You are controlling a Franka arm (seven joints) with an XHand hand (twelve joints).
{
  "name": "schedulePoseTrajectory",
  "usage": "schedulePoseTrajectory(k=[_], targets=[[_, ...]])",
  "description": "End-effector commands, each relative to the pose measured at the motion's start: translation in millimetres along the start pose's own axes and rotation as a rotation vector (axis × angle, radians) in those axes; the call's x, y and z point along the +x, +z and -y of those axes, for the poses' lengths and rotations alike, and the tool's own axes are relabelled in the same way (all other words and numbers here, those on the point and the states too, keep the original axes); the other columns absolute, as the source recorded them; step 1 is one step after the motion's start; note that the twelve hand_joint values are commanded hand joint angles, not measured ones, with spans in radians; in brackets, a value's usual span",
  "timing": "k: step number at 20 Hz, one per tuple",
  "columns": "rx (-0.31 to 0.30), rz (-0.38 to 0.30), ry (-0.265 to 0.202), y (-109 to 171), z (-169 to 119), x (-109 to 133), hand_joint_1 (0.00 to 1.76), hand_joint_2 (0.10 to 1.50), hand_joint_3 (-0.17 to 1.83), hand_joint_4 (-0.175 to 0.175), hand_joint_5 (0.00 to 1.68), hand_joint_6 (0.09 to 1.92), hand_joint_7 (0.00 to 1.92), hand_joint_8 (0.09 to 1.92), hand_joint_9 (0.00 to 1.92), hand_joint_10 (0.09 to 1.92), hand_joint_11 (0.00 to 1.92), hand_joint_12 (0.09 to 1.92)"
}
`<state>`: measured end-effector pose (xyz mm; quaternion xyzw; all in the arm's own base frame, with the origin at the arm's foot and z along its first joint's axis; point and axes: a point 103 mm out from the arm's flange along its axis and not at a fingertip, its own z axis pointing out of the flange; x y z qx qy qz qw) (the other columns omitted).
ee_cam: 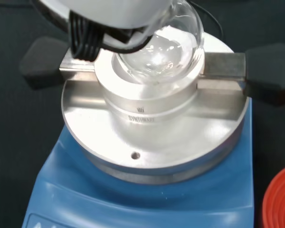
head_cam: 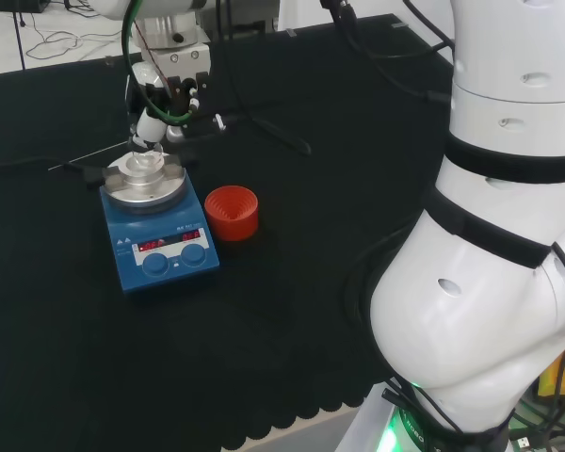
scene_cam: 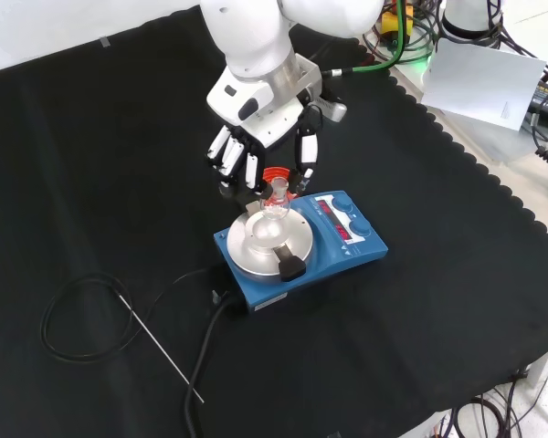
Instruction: Place the round-bottom flask on the heater.
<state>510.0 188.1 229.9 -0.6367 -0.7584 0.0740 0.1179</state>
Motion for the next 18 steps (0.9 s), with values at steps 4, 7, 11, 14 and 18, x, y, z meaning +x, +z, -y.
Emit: schedulePoseTrajectory(k=[4,7,11,14,18], targets=[[0.019,0.015,0.001,8.3,-16.8,13.5,1.09,0.65,0.81,0.175,1.13,0.99,0.42,0.70,0.68,0.61,0.36,1.35],[0.018,0.017,0.001,8.2,-18.2,15.2,1.09,0.65,0.81,0.175,1.13,0.99,0.42,0.70,0.68,0.61,0.36,1.35],[0.020,0.017,-0.002,8.1,-20.4,15.6,1.09,0.65,0.81,0.175,1.13,0.99,0.42,0.70,0.68,0.61,0.36,1.35],[0.018,-0.005,-0.009,6.7,-16.8,-4.8,1.09,0.65,0.81,0.175,1.13,0.99,0.42,0.70,0.68,0.61,0.36,1.35],[0.027,0.011,-0.004,7.8,-18.2,-4.3,1.09,0.65,0.81,0.175,1.13,0.99,0.42,0.70,0.68,0.61,0.36,1.35]])
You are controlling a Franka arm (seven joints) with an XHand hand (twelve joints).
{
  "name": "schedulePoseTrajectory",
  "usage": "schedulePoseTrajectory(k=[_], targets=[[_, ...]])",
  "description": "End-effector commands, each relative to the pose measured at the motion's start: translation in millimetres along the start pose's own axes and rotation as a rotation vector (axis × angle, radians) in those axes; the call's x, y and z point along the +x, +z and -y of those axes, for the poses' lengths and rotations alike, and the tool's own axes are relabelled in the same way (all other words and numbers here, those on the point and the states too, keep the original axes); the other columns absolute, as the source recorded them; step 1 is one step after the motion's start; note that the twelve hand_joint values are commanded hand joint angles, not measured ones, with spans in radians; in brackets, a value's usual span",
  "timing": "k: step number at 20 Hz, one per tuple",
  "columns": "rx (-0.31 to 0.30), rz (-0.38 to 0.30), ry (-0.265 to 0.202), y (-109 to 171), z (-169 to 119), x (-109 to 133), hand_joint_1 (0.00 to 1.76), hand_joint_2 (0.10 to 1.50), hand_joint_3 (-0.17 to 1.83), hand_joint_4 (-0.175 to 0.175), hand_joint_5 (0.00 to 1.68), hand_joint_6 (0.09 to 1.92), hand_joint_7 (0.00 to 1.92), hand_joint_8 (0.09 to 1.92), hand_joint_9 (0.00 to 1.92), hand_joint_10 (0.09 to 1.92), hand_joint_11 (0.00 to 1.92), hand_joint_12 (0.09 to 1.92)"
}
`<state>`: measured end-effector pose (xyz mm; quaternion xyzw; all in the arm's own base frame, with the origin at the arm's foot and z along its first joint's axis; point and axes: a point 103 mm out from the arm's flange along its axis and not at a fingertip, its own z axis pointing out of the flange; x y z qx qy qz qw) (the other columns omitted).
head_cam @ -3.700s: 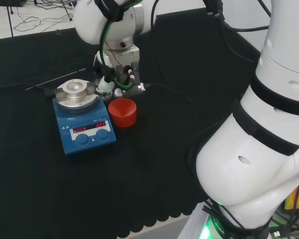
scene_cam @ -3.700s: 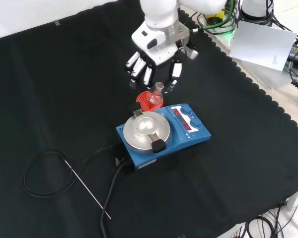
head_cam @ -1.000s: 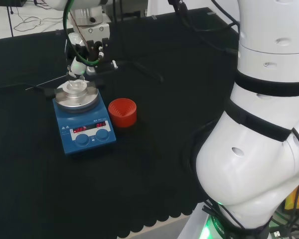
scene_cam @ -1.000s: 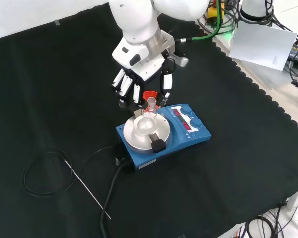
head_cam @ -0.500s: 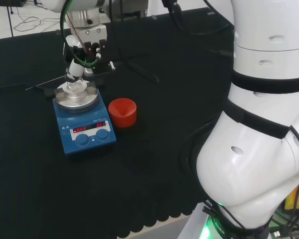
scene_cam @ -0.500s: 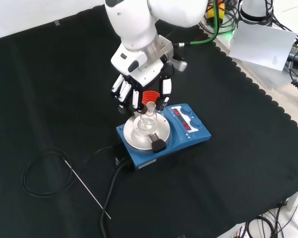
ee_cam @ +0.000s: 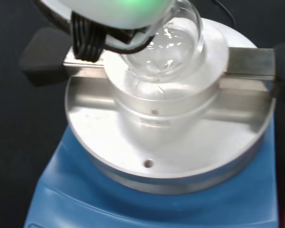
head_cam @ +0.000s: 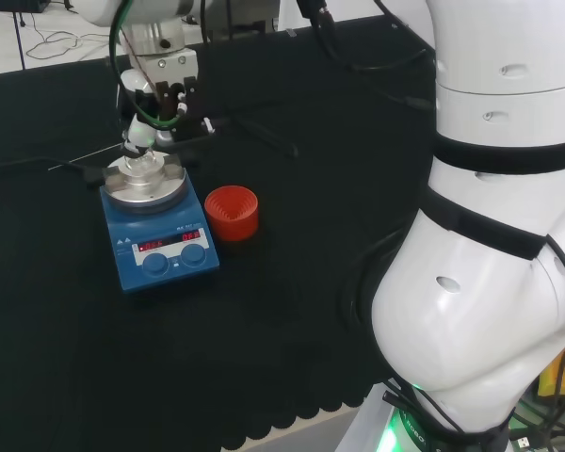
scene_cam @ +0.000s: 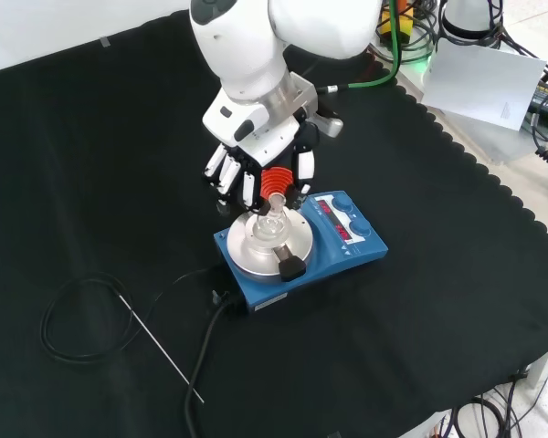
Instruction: Place the round-bottom flask on the heater.
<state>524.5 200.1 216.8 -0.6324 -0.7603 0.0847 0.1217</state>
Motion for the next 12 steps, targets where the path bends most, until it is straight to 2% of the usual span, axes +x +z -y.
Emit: schedulePoseTrajectory(k=[1,3,4,8,11,12], targets=[[0.008,0.005,0.004,-0.4,-0.8,-8.8,1.09,0.65,0.81,0.175,1.13,0.99,0.42,0.70,0.68,0.61,0.36,1.35],[0.005,0.003,0.005,1.5,-4.1,-1.7,1.09,0.65,0.81,0.175,1.13,0.99,0.42,0.70,0.68,0.61,0.36,1.35],[0.003,-0.015,0.005,-0.7,-3.6,-8.1,1.09,0.65,0.81,0.175,1.13,0.99,0.42,0.70,0.68,0.61,0.36,1.35],[-0.003,-0.038,0.003,-0.8,-3.3,-8.4,1.08,0.71,0.70,0.175,1.11,0.97,0.41,0.71,0.67,0.62,0.36,1.35],[0.001,-0.027,0.008,4.3,-3.0,-4.4,1.05,0.83,0.49,0.175,1.07,0.95,0.38,0.72,0.65,0.64,0.34,1.36],[0.004,-0.028,0.008,5.0,-3.2,-3.9,1.01,0.82,0.45,0.094,1.01,0.90,0.37,0.73,0.64,0.65,0.33,1.36]])
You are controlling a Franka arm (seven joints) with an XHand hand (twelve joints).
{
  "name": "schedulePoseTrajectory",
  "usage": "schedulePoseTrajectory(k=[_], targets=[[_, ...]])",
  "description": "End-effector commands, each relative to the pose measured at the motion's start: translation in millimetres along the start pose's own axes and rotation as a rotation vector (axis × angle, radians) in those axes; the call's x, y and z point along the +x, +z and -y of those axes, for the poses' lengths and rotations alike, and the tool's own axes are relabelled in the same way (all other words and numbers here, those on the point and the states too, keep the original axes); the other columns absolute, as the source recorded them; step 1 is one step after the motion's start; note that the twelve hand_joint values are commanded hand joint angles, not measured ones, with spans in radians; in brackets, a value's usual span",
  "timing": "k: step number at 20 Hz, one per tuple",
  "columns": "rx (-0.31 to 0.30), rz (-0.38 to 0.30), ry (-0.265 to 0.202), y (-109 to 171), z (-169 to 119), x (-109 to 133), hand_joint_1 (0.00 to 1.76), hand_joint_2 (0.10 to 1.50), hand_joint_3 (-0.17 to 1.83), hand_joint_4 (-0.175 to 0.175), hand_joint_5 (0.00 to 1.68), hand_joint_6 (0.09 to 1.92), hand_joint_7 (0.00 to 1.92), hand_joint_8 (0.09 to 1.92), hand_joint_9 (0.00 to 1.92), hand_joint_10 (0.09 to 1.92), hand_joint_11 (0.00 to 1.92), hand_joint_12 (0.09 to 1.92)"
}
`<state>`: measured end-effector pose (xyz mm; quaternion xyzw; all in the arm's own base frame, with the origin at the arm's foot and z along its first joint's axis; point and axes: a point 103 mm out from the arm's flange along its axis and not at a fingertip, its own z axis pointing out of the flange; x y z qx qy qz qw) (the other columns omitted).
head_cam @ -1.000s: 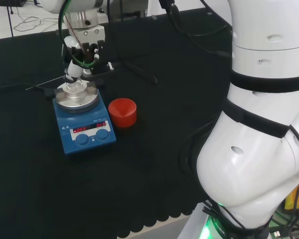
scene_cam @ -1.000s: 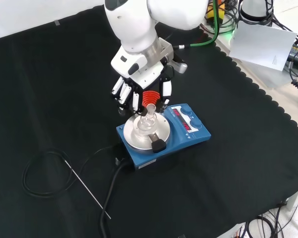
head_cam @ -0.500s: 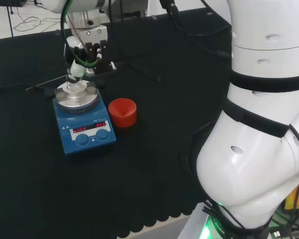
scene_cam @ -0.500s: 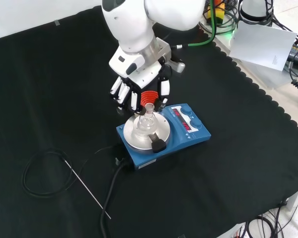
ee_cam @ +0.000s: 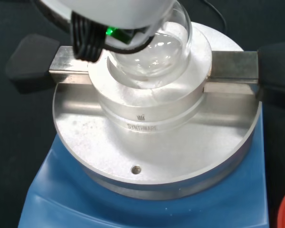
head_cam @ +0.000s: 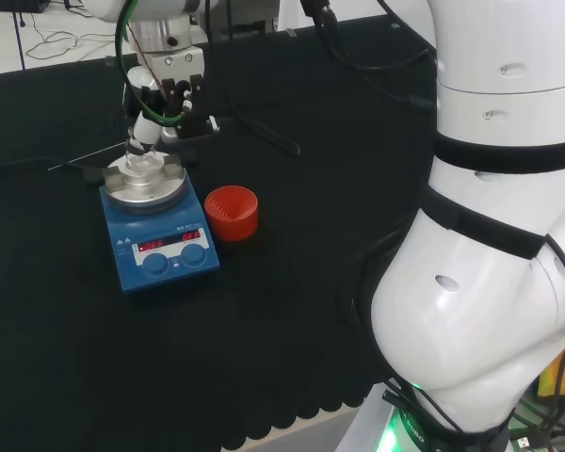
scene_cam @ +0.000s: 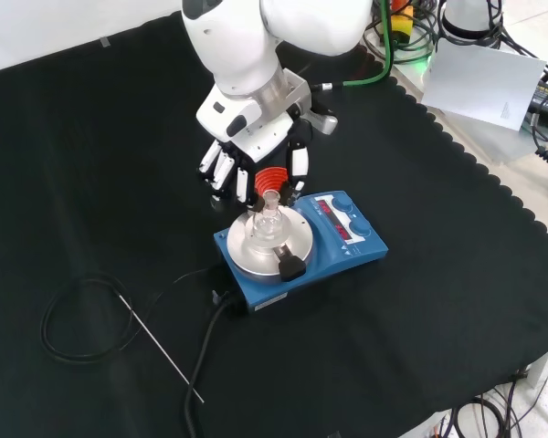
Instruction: Place the round-bottom flask on the heater.
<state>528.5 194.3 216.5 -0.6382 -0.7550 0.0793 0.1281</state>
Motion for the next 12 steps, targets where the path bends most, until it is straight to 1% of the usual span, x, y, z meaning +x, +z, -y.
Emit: schedulePoseTrajectory(k=[1,2,3,4,7,8,9,11,12], targets=[[0.011,-0.009,-0.005,6.0,-0.3,0.7,0.97,0.79,0.47,0.023,0.95,0.87,0.35,0.73,0.62,0.66,0.32,1.36],[0.017,-0.009,-0.005,5.9,-0.4,0.3,0.94,0.74,0.50,-0.020,0.89,0.85,0.33,0.73,0.61,0.67,0.31,1.37],[0.020,-0.008,-0.005,5.9,-0.6,0.8,0.92,0.71,0.53,-0.042,0.84,0.83,0.32,0.73,0.59,0.67,0.30,1.37],[0.026,-0.003,-0.005,6.0,-0.9,1.1,0.91,0.68,0.55,-0.053,0.80,0.83,0.31,0.73,0.58,0.68,0.29,1.37],[0.025,0.000,-0.005,5.4,-0.2,1.2,0.90,0.64,0.58,-0.058,0.67,0.80,0.29,0.73,0.56,0.68,0.27,1.38],[0.021,-0.019,-0.008,4.4,2.5,-12.6,0.90,0.63,0.58,-0.058,0.63,0.78,0.29,0.73,0.55,0.68,0.26,1.38],[0.023,-0.023,-0.010,3.9,3.6,-17.2,0.90,0.63,0.58,-0.057,0.60,0.77,0.28,0.73,0.55,0.68,0.26,1.38],[0.013,-0.013,-0.010,2.9,4.7,-16.3,0.90,0.62,0.58,-0.055,0.53,0.74,0.27,0.73,0.55,0.69,0.25,1.38],[0.005,-0.002,0.002,1.9,5.8,-12.6,0.89,0.62,0.58,-0.054,0.50,0.72,0.27,0.73,0.54,0.69,0.25,1.38]])
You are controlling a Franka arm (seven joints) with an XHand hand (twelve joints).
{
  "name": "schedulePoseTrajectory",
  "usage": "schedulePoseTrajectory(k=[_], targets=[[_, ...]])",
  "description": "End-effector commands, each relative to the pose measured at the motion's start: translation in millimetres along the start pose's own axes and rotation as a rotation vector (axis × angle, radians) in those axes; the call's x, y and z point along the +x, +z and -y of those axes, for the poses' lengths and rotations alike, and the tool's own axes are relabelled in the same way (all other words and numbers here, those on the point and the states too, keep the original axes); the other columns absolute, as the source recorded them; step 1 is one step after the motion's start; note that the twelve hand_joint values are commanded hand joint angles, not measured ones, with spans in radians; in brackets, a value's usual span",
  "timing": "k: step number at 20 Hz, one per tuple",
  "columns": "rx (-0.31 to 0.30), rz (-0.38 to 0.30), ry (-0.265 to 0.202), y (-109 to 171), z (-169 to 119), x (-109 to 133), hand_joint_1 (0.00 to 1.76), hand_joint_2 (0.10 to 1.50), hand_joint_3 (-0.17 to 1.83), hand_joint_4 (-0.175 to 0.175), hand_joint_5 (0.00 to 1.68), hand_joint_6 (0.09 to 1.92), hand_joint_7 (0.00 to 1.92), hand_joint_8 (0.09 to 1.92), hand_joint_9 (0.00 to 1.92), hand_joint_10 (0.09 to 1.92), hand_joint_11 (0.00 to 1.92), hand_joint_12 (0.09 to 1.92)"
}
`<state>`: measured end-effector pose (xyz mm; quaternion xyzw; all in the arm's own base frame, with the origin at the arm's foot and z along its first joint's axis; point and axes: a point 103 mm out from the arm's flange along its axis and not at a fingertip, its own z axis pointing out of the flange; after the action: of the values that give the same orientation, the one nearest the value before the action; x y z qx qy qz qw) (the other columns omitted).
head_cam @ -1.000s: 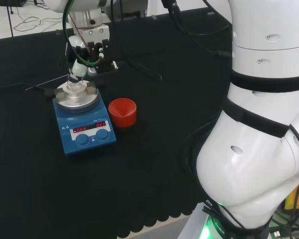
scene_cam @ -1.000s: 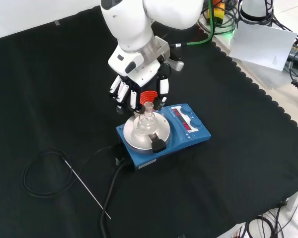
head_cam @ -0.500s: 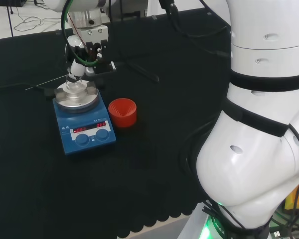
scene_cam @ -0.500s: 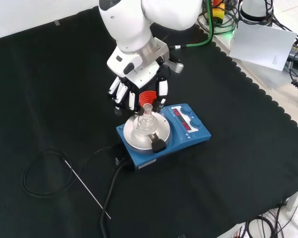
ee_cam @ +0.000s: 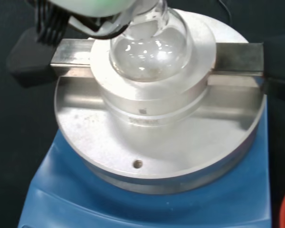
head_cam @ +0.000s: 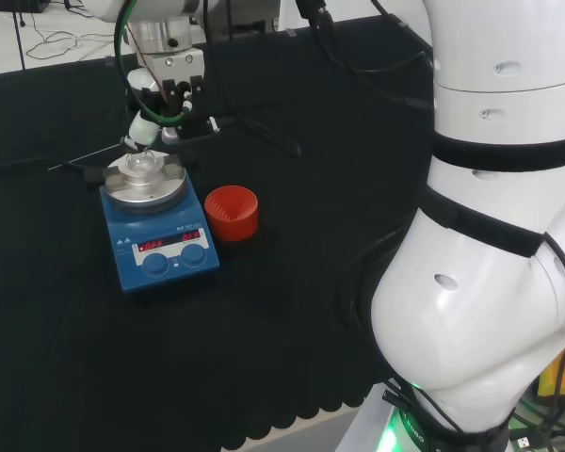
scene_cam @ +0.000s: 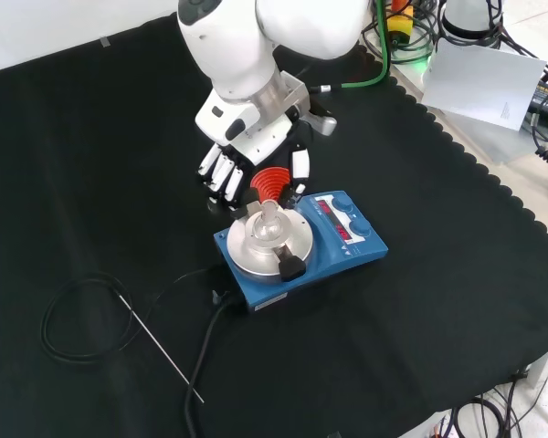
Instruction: Place the round-bottom flask on the heater.
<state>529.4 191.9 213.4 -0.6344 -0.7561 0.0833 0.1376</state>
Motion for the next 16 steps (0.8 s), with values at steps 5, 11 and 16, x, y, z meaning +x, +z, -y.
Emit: schedulePoseTrajectory(k=[5,11,16], targets=[[-0.040,0.014,0.014,-12.8,20.8,7.6,0.89,0.61,0.58,-0.049,0.41,0.62,0.26,0.74,0.53,0.70,0.24,1.39],[-0.075,0.021,0.032,-28.8,45.1,3.5,0.88,0.61,0.58,-0.048,0.42,0.52,0.26,0.74,0.53,0.71,0.23,1.39],[-0.098,0.031,0.074,-34.8,66.4,6.4,0.88,0.61,0.58,-0.047,0.42,0.50,0.28,0.75,0.53,0.71,0.23,1.39]])
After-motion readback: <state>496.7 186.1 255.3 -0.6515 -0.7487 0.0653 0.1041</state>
